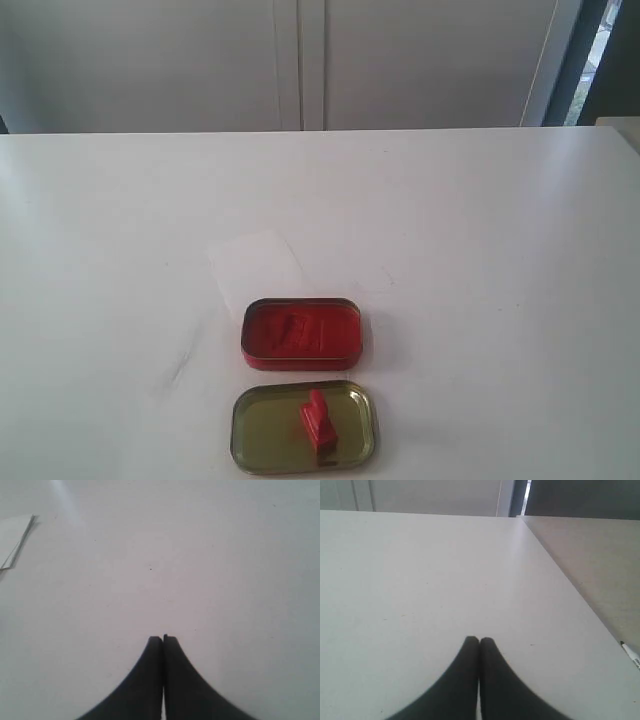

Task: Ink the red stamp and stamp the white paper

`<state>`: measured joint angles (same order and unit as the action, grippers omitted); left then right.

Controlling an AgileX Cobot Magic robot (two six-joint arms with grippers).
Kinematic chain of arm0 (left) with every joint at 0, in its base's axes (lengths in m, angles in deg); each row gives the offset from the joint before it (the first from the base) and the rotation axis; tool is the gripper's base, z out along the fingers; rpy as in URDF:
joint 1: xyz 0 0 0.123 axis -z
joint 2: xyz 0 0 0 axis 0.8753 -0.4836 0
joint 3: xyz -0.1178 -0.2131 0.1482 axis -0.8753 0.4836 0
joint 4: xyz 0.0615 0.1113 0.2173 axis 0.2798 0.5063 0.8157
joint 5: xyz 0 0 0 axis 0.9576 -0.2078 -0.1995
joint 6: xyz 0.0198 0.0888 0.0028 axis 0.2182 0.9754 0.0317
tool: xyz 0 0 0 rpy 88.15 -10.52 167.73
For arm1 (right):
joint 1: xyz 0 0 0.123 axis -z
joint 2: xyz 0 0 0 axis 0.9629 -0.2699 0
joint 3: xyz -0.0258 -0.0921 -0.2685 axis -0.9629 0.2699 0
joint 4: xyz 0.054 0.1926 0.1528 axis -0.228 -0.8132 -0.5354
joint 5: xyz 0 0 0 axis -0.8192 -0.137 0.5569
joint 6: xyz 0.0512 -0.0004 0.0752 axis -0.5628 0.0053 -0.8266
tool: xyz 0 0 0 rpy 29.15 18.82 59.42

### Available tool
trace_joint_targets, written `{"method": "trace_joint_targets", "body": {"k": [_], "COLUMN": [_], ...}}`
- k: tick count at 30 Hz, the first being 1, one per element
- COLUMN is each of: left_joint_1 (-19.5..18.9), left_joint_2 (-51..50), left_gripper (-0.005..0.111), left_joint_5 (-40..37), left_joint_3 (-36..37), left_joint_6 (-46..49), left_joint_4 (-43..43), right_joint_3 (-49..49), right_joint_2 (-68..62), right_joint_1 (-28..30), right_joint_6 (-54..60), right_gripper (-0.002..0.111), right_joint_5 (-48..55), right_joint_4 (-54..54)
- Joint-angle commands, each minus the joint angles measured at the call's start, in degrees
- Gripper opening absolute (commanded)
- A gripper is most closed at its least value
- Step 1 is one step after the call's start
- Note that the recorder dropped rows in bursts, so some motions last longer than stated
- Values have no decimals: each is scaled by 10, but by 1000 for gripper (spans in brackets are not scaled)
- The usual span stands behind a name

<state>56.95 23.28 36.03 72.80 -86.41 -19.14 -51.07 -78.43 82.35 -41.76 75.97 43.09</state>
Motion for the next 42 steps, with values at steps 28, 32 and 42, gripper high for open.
{"method": "trace_joint_targets", "body": {"k": [28,32,42], "left_joint_1": [4,4,2], "left_joint_2": [3,3,3], "left_gripper": [0,0,0], "left_joint_5": [220,225,300], "left_joint_3": [4,4,4], "left_joint_6": [11,-16,-69], "left_joint_4": [-1,-1,-1], "right_joint_3": [3,3,3], "right_joint_2": [3,3,3], "right_joint_1": [-2,-2,-2], "right_joint_6": [-18,-18,-18], "right_gripper": [0,0,0], "right_joint_5": [-8,-8,-8], "right_joint_4": [1,1,1]}}
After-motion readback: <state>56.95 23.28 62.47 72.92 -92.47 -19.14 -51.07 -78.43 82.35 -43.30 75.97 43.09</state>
